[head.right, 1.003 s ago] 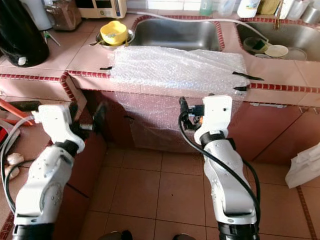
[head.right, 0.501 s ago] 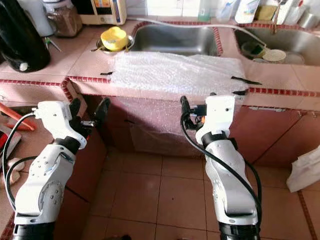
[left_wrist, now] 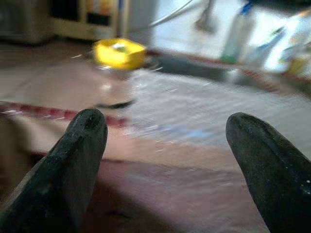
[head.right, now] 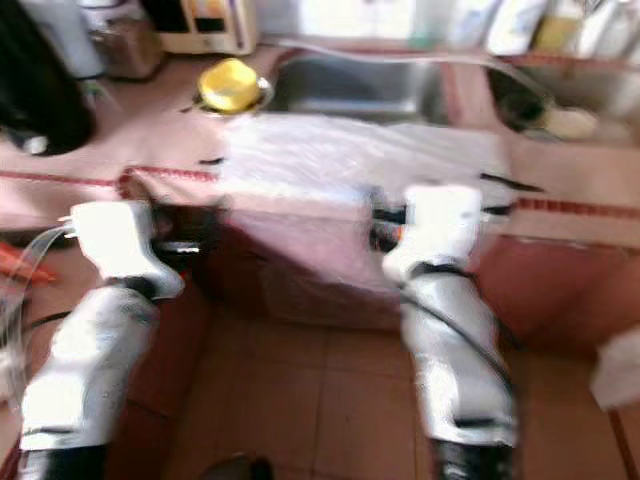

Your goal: Kitchen organization

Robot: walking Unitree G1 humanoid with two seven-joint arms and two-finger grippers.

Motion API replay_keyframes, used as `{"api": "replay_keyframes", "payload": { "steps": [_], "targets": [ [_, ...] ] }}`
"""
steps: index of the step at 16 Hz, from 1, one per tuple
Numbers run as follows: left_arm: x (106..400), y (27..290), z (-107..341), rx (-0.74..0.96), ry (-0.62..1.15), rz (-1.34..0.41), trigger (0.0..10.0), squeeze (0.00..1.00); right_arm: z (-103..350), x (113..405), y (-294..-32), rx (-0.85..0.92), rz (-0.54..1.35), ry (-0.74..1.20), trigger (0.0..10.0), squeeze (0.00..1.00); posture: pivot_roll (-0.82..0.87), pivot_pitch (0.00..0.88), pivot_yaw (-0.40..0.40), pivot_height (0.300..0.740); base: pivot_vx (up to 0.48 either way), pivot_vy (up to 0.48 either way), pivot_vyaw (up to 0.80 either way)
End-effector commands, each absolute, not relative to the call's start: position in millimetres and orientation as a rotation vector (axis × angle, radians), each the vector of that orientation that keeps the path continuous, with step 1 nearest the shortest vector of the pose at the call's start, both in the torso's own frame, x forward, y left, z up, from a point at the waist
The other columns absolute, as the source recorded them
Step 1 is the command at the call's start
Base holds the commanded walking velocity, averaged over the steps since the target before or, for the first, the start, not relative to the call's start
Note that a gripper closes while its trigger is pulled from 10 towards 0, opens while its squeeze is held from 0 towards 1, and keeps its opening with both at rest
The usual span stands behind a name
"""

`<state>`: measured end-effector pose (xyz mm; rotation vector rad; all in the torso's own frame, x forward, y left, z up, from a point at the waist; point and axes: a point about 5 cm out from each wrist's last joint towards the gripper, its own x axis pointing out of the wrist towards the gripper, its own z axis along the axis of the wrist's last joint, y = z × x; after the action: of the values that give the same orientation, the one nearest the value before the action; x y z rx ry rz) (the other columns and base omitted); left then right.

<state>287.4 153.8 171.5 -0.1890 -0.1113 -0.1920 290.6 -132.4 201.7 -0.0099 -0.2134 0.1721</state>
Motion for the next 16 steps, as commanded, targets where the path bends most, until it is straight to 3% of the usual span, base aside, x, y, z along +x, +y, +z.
{"api": "replay_keyframes", "payload": {
  "steps": [1, 16],
  "targets": [
    [286.9, 145.3, 176.6, -0.199, -0.130, -0.227, 10.0, 0.00, 199.8, 290.2, -142.7, -0.020, 0.134, -0.208, 10.0, 0.00, -0.07, 0.137, 0.041, 0.740, 0.349, 0.000, 0.00],
    [288.6, 143.4, 173.8, -0.217, -0.121, -0.216, 10.0, 0.00, 202.1, 290.5, -145.8, -0.010, 0.121, -0.226, 10.0, 0.00, -0.07, 0.137, 0.041, 0.740, 0.422, 0.000, 0.00]
  ]
}}
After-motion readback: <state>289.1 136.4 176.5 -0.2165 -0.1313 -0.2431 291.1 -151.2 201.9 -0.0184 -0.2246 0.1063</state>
